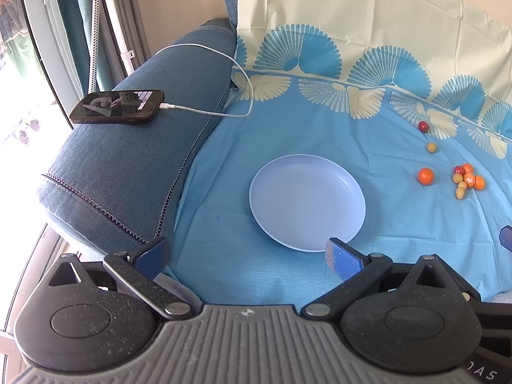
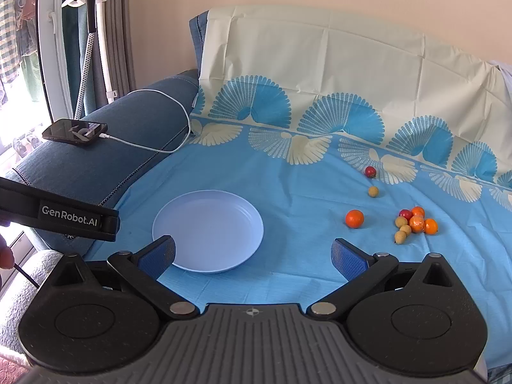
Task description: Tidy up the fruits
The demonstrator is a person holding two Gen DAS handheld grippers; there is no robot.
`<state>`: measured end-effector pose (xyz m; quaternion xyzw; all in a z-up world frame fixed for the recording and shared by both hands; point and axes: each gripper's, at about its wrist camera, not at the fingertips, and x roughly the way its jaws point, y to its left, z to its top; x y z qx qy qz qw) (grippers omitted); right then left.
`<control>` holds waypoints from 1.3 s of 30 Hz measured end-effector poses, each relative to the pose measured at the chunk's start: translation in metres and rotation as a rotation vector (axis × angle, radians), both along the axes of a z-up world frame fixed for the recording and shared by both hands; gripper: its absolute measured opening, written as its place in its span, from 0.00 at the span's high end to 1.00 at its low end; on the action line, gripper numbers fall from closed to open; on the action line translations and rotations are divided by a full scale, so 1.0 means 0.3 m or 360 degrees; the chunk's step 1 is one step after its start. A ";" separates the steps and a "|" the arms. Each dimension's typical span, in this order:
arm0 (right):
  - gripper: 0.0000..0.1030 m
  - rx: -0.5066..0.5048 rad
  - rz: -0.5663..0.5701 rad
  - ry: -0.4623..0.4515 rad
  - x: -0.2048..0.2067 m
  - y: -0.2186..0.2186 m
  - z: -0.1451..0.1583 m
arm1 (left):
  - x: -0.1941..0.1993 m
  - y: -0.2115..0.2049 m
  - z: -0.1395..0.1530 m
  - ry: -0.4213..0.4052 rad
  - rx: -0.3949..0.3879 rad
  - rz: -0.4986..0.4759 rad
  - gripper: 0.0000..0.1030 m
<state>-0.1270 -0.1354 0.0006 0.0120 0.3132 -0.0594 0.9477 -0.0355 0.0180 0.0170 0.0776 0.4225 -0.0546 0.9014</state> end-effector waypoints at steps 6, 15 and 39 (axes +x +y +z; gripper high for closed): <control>0.00 0.0003 -0.0007 0.0004 0.007 -0.005 -0.001 | -0.002 -0.005 -0.001 0.0003 0.0010 -0.0004 0.00; 0.00 0.0001 0.0000 0.0004 0.003 -0.008 -0.005 | 0.001 -0.004 -0.006 0.0013 0.0014 -0.0003 0.00; 0.00 0.0014 0.0014 0.0025 0.007 -0.015 -0.013 | 0.005 -0.010 -0.011 0.0029 0.0026 -0.0008 0.00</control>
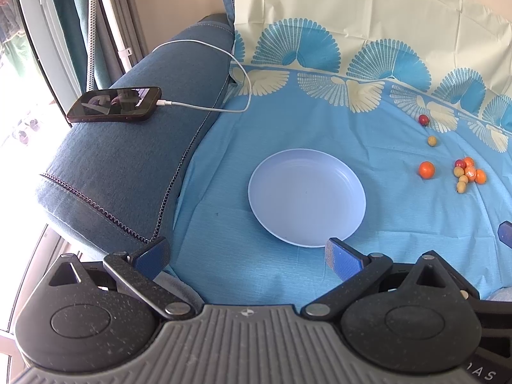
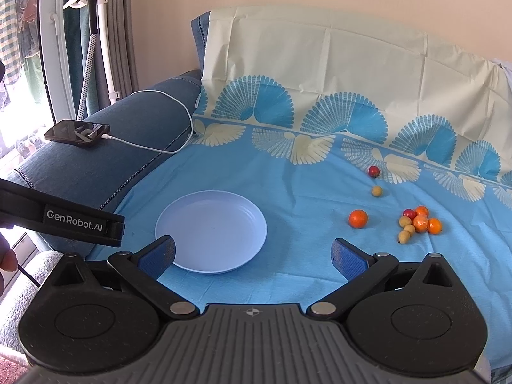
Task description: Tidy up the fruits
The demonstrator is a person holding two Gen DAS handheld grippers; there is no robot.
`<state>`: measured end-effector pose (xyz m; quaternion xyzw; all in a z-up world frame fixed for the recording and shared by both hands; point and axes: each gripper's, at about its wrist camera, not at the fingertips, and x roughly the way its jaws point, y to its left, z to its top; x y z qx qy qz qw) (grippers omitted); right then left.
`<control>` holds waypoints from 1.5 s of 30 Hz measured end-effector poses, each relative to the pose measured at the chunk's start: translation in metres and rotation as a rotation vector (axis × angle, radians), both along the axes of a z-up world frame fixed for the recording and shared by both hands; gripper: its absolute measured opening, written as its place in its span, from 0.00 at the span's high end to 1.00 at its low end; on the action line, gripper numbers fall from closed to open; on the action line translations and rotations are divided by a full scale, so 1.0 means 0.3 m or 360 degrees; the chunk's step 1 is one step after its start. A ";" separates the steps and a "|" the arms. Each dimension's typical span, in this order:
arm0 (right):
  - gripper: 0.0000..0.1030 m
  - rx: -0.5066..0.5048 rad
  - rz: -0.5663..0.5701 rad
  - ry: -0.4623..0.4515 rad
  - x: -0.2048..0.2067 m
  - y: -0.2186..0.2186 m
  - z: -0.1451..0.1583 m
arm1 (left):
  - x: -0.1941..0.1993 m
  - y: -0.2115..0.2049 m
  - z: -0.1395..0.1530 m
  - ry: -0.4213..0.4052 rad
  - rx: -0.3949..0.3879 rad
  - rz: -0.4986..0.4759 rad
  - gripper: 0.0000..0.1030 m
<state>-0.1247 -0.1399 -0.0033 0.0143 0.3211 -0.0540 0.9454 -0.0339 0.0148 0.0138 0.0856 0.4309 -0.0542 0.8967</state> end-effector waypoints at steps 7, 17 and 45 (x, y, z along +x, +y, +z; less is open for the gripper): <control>0.00 0.0019 0.0008 0.0003 0.004 -0.007 -0.012 | 0.011 -0.012 -0.010 0.0019 0.0020 0.0008 0.00; 0.00 0.0059 -0.0003 0.0032 0.026 -0.036 -0.038 | 0.048 -0.043 -0.045 0.0071 0.0058 0.0000 0.00; 0.00 0.0248 -0.0246 0.0066 0.047 -0.282 -0.155 | 0.110 -0.291 -0.121 0.0160 0.0189 -0.0155 0.00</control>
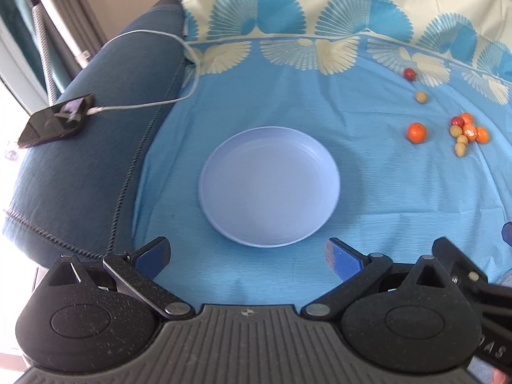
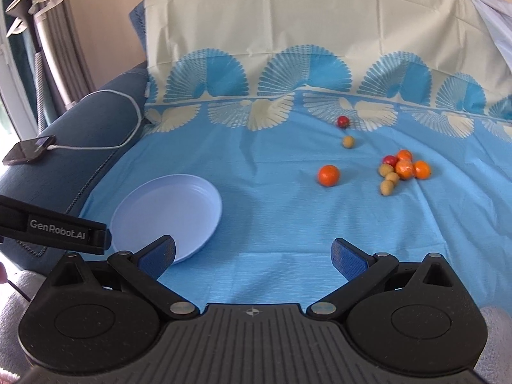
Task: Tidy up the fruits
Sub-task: 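Grasp a mandarin orange with the left gripper while the right gripper grasps another mandarin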
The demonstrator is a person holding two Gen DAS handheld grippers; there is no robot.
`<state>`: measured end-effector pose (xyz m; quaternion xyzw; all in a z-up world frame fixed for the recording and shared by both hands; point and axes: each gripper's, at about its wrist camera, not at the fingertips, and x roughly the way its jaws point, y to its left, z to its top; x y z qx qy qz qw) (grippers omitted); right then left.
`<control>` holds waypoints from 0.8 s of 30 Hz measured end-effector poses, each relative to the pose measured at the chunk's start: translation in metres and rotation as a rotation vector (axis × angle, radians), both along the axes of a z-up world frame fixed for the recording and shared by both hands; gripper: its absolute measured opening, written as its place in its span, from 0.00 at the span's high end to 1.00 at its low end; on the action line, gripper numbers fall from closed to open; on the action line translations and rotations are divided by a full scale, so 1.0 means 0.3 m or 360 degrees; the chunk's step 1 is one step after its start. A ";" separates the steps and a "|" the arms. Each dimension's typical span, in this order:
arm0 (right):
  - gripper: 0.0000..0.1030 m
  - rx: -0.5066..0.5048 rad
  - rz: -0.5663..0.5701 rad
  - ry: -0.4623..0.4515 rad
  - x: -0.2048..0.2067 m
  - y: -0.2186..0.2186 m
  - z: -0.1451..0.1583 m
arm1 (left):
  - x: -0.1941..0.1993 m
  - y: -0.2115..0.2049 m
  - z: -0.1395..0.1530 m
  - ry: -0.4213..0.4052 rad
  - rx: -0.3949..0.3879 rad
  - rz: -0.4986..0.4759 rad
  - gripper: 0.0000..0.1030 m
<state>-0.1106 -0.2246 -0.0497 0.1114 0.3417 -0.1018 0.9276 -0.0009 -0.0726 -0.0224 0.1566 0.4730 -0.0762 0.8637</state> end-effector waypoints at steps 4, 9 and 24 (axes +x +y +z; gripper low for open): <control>0.00 -0.0028 -0.0128 -0.0018 -0.010 -0.097 -0.024 | 0.022 -0.091 -0.022 0.0030 -0.0027 -0.0073 0.00; 0.00 -0.0166 -0.0352 -0.0031 -0.010 -0.269 -0.079 | 0.072 -0.249 -0.069 0.0090 -0.0097 -0.0201 0.00; 0.01 -0.0432 -0.0767 0.0173 0.282 -0.898 -0.384 | 0.433 -0.839 -0.411 0.0211 -0.0075 -0.0360 0.00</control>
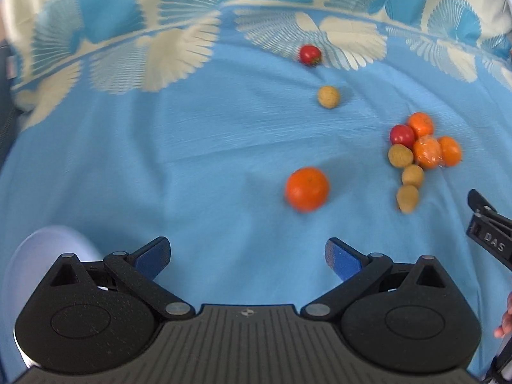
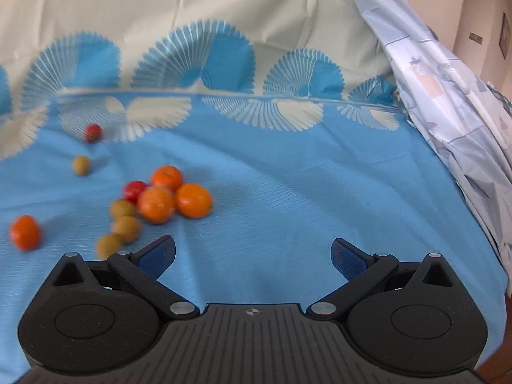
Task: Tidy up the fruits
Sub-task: 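Grasp a mandarin orange with the left gripper while the right gripper grasps another mandarin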
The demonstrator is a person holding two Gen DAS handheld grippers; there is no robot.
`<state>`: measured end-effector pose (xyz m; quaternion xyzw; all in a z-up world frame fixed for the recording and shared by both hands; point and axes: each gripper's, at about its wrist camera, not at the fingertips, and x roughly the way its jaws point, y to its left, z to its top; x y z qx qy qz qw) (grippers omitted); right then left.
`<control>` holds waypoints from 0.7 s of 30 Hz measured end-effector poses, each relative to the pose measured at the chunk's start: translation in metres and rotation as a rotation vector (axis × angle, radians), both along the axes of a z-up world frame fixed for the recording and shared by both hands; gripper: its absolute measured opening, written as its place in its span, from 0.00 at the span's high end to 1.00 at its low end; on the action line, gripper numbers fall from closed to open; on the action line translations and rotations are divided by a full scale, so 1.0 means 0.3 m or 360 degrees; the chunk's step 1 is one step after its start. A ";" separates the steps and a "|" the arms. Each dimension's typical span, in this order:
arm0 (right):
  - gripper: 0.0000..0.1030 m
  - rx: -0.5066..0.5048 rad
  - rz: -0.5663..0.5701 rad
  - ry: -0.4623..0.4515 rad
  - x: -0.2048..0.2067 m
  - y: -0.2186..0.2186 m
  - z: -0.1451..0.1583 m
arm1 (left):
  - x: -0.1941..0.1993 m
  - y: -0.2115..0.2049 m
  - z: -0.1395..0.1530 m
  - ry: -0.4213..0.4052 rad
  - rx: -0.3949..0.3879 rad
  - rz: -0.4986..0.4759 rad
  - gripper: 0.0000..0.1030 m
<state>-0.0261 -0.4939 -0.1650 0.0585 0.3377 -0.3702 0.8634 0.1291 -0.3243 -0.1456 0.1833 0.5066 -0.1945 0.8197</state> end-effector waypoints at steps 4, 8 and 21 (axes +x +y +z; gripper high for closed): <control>0.01 0.0099 0.0167 0.0089 0.117 -0.103 -0.110 | 0.103 -0.107 -0.102 0.0048 0.0019 0.0005 0.00; 0.01 0.0094 0.0322 -0.0006 0.188 -0.128 -0.151 | 0.150 -0.148 -0.145 0.0073 0.0011 -0.0015 0.00; 0.62 0.0092 0.0337 -0.0071 0.140 -0.111 -0.097 | 0.053 -0.071 0.011 0.0039 -0.0201 -0.0088 0.61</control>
